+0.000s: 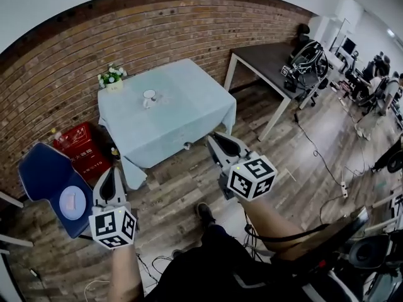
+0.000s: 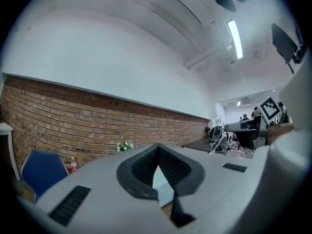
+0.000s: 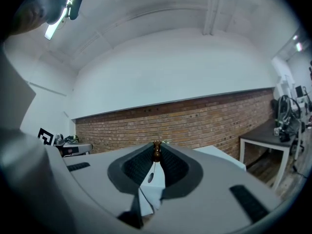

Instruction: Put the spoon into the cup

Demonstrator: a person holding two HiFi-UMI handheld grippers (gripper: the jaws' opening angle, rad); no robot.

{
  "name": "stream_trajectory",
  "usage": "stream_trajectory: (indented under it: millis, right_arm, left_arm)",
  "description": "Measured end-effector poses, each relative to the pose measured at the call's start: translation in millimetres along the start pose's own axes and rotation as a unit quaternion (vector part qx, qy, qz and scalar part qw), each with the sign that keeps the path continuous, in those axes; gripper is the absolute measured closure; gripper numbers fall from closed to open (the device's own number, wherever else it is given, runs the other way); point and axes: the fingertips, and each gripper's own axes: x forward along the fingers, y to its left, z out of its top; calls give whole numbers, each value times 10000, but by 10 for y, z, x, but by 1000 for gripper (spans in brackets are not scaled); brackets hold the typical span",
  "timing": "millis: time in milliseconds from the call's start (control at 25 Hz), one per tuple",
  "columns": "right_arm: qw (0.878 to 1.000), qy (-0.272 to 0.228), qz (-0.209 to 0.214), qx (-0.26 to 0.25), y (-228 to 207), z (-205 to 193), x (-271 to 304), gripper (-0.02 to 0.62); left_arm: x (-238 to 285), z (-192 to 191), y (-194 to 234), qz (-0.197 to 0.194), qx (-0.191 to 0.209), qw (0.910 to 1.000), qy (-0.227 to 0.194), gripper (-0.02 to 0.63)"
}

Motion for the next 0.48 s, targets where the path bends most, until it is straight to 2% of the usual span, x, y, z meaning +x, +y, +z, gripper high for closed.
stream_trajectory:
  millis: [480]
  right_arm:
    - [9983, -65, 576, 16, -676, 208, 1100, 543]
  left_arm:
    - [1113, -111, 100, 362, 122, 9992, 100, 597]
